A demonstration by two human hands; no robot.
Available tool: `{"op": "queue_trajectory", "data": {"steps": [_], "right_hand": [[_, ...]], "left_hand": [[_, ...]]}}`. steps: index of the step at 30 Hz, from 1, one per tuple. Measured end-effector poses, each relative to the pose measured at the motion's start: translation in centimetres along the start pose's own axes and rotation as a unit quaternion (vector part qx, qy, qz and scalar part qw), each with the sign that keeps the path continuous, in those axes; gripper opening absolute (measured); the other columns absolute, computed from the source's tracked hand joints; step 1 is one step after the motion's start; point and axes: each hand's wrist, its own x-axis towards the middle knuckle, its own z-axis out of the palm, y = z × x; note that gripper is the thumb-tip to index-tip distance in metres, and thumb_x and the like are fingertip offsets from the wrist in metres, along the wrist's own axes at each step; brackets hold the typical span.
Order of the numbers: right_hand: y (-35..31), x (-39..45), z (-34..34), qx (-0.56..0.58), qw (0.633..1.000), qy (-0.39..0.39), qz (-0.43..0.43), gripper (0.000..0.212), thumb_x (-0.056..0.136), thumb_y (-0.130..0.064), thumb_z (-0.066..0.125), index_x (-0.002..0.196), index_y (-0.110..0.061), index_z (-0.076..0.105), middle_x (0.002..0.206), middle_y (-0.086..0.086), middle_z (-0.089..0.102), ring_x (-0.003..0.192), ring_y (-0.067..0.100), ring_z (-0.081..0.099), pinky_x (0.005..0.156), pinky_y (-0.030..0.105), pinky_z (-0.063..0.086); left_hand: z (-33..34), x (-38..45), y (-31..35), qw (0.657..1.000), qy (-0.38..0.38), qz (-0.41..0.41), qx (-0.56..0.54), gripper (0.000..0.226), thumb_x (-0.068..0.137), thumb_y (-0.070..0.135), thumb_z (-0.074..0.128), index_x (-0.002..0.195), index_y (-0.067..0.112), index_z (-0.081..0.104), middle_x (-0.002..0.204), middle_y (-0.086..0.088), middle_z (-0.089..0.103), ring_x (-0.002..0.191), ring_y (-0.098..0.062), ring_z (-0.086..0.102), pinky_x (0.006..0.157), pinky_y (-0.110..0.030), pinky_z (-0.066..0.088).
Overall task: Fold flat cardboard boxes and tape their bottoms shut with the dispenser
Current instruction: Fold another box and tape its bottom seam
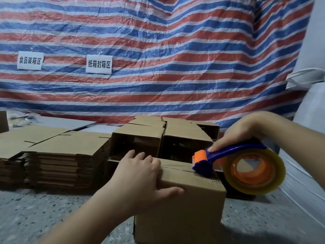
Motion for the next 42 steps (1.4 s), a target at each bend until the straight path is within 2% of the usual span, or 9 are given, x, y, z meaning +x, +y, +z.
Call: {"op": "queue_trajectory", "data": {"steps": [7, 12, 14, 17, 22, 25, 33, 38, 42], "right_hand": [[0.4, 0.0, 0.5, 0.024, 1.0, 0.0, -0.014, 0.118, 0.024, -0.083, 0.082, 0.118, -0.015, 0.066, 0.088, 0.006, 0.078, 0.073, 0.016, 0.075, 0.062, 0.025, 0.057], [1.6, -1.3, -0.1, 0.048, 0.999, 0.005, -0.01, 0.094, 0.05, -0.079, 0.074, 0.117, -0.014, 0.065, 0.086, 0.006, 0.078, 0.072, 0.018, 0.075, 0.061, 0.026, 0.058], [1.9, -0.1, 0.8, 0.071, 0.997, 0.04, 0.012, 0.083, 0.064, -0.074, 0.075, 0.118, -0.012, 0.067, 0.091, 0.009, 0.078, 0.078, 0.02, 0.076, 0.068, 0.029, 0.059], [4.0, 2.5, 1.9, 0.176, 0.97, 0.166, -0.028, 0.044, 0.095, -0.037, 0.069, 0.124, -0.004, 0.067, 0.115, 0.017, 0.071, 0.104, 0.031, 0.067, 0.096, 0.037, 0.054], [6.6, -1.5, 0.7, 0.038, 0.999, -0.003, 0.018, 0.081, 0.062, -0.076, 0.071, 0.115, -0.015, 0.07, 0.098, 0.007, 0.078, 0.09, 0.02, 0.074, 0.087, 0.031, 0.058], [6.1, -1.0, 1.9, 0.012, 1.0, 0.005, 0.021, 0.088, 0.056, -0.081, 0.069, 0.114, -0.015, 0.068, 0.097, 0.005, 0.079, 0.084, 0.017, 0.075, 0.075, 0.027, 0.058], [6.5, -0.5, 2.3, 0.033, 0.999, 0.0, 0.013, 0.087, 0.059, -0.08, 0.068, 0.116, -0.014, 0.066, 0.088, 0.004, 0.078, 0.074, 0.016, 0.075, 0.065, 0.026, 0.058], [8.8, -1.5, 1.5, 0.102, 0.994, -0.002, -0.028, 0.087, 0.061, -0.077, 0.068, 0.121, -0.013, 0.067, 0.101, 0.007, 0.076, 0.086, 0.017, 0.07, 0.08, 0.028, 0.054], [9.4, -2.8, 1.3, 0.037, 0.999, -0.027, -0.002, 0.085, 0.061, -0.079, 0.066, 0.115, -0.014, 0.069, 0.1, 0.005, 0.075, 0.087, 0.017, 0.068, 0.084, 0.028, 0.051]], "left_hand": [[-0.7, 1.7, 5.0, 0.997, -0.058, 0.045, -0.035, 0.098, 0.085, 0.082, 0.029, 0.154, 0.013, 0.025, 0.161, -0.008, 0.026, 0.148, -0.024, 0.023, 0.12, -0.038, 0.017], [-0.3, 1.9, 5.0, 0.997, -0.049, 0.042, -0.032, 0.089, 0.086, 0.08, 0.033, 0.148, 0.016, 0.034, 0.156, -0.004, 0.034, 0.144, -0.02, 0.029, 0.118, -0.035, 0.02], [-0.2, 1.9, 5.1, 0.997, -0.045, 0.041, -0.039, 0.084, 0.085, 0.08, 0.033, 0.141, 0.018, 0.04, 0.148, -0.002, 0.043, 0.136, -0.019, 0.037, 0.115, -0.034, 0.027], [-0.1, 1.7, 5.1, 0.998, -0.034, 0.046, -0.039, 0.08, 0.085, 0.081, 0.029, 0.135, 0.02, 0.044, 0.141, 0.0, 0.047, 0.13, -0.018, 0.041, 0.113, -0.034, 0.03], [-0.4, 1.4, 5.0, 0.995, -0.032, 0.049, -0.077, 0.075, 0.085, 0.081, 0.03, 0.138, 0.03, 0.039, 0.14, 0.007, 0.046, 0.13, -0.014, 0.042, 0.112, -0.033, 0.031], [-1.3, 1.6, 5.4, 0.995, -0.071, 0.05, -0.052, 0.092, 0.082, 0.085, 0.029, 0.155, 0.032, 0.011, 0.157, 0.001, 0.032, 0.143, -0.021, 0.03, 0.116, -0.039, 0.027], [-2.0, 3.7, 9.6, 0.983, -0.102, 0.119, -0.1, 0.09, 0.091, 0.07, 0.041, 0.158, 0.024, 0.005, 0.166, 0.002, 0.007, 0.152, -0.017, 0.006, 0.122, -0.044, 0.009], [-1.2, 4.0, 9.5, 0.985, -0.098, 0.118, -0.086, 0.09, 0.091, 0.07, 0.039, 0.159, 0.02, 0.005, 0.166, 0.002, 0.006, 0.152, -0.016, 0.005, 0.122, -0.045, 0.011], [-0.8, 3.9, 9.4, 0.986, -0.073, 0.126, -0.081, 0.088, 0.09, 0.071, 0.036, 0.158, 0.022, 0.009, 0.166, 0.003, 0.008, 0.151, -0.014, 0.007, 0.121, -0.044, 0.012]]}}
